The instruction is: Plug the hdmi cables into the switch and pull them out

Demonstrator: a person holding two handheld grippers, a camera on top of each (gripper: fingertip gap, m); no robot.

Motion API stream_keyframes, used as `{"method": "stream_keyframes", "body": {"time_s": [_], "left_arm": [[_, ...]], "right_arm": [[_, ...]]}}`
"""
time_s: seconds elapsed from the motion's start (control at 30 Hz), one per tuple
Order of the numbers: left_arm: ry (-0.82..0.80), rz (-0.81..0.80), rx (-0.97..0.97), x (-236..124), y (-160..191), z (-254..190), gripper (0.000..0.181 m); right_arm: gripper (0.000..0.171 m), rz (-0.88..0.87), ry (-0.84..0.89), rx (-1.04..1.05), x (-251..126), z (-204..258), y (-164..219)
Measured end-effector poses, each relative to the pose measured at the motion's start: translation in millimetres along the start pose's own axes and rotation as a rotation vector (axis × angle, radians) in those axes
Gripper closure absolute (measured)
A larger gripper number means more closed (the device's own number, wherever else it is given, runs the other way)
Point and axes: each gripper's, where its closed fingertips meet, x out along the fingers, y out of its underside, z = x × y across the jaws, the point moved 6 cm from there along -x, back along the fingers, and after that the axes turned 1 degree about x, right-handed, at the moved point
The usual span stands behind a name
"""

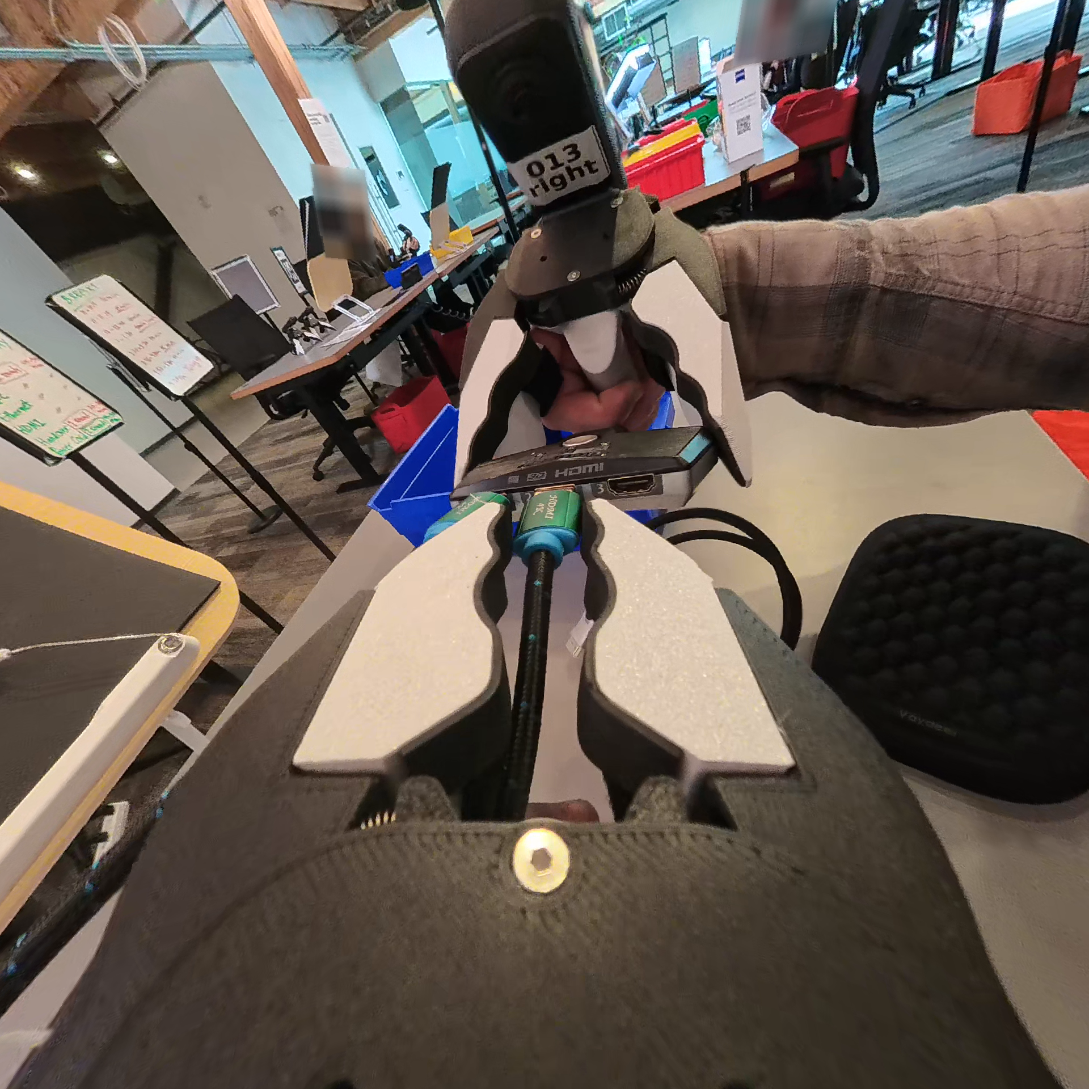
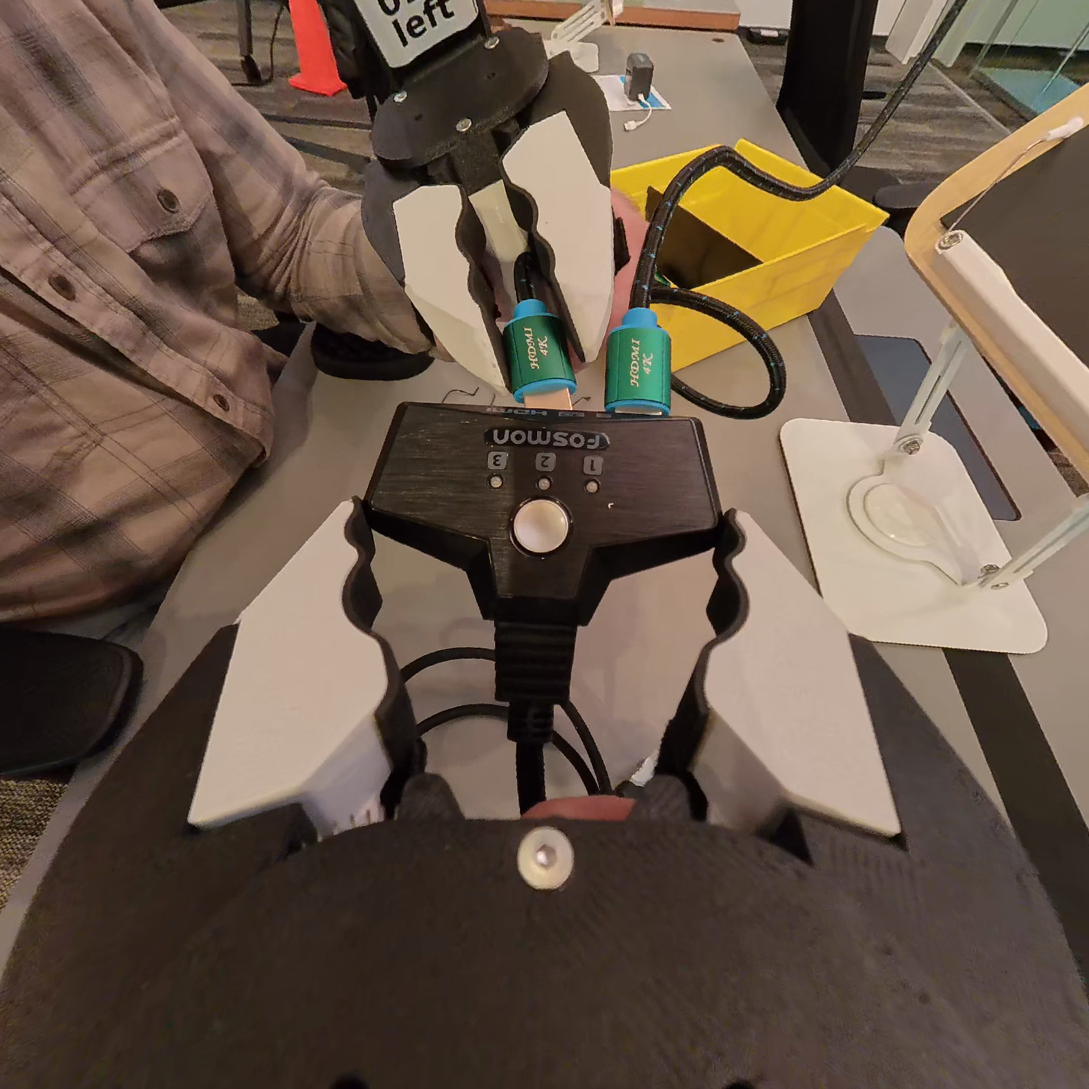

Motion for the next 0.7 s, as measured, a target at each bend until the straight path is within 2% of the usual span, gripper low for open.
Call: {"method": "stream_keyframes", "body": {"time_s": [0.57, 0.63, 0.7], "left_arm": [[0.029, 0.001, 0.006, -10, -7, -2, 0.161], [0.033, 0.003, -0.007, -11, -9, -2, 0.164], [0.037, -0.007, -0.011, -12, -12, -3, 0.178]], "right_arm": [[0.058, -0.010, -0.018, -0.023, 5, 3, -6], [0.058, -0.006, -0.008, -0.023, 5, 3, -5], [0.058, 0.006, -0.002, -0.024, 6, 3, -3]]}}
